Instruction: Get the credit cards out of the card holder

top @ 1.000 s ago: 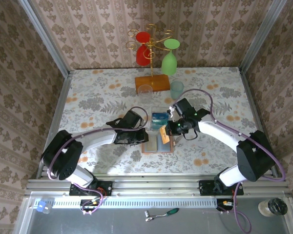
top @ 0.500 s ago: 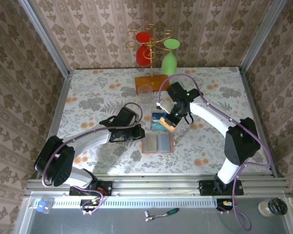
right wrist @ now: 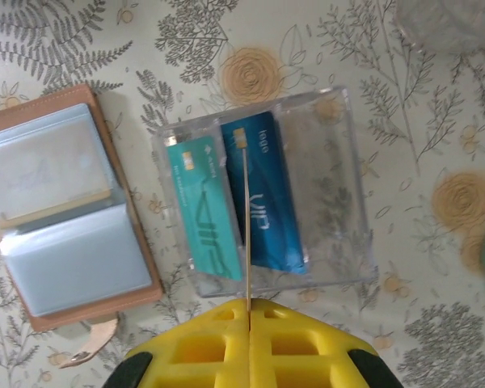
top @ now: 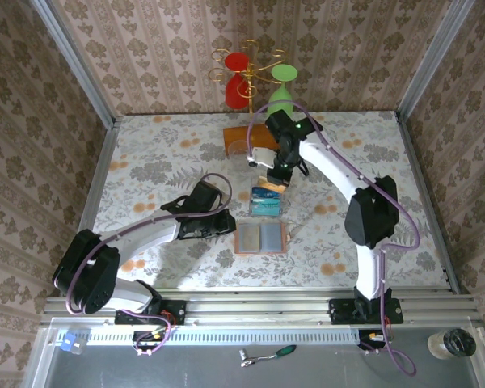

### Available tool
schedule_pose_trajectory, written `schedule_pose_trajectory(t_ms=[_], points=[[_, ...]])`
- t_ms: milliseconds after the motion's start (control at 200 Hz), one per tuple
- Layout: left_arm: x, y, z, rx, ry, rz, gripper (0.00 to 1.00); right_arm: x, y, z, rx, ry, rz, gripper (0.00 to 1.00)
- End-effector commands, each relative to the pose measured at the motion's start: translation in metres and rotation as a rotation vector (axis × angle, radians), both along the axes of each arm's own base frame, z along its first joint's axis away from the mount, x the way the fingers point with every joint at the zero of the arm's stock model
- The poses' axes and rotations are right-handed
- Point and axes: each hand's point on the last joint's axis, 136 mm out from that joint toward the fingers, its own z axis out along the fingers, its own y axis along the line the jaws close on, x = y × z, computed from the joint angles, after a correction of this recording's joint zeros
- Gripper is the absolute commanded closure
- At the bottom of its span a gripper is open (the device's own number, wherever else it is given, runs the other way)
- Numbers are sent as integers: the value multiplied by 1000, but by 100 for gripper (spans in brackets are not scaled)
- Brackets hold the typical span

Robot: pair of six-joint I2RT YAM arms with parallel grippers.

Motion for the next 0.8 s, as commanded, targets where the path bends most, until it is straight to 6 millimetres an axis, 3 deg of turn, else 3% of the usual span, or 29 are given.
schedule_pose_trajectory(t_ms=[0, 445, 795], points=[[-1, 8, 0, 4, 3, 29, 86, -3, -10, -5, -68, 64, 49, 100], [-5, 22, -10, -1, 58, 60, 86, 27, -4, -20, -76, 93, 52, 100], [3, 31, -13, 6, 68, 81, 86, 26, -3, -40, -105, 148, 102, 100]])
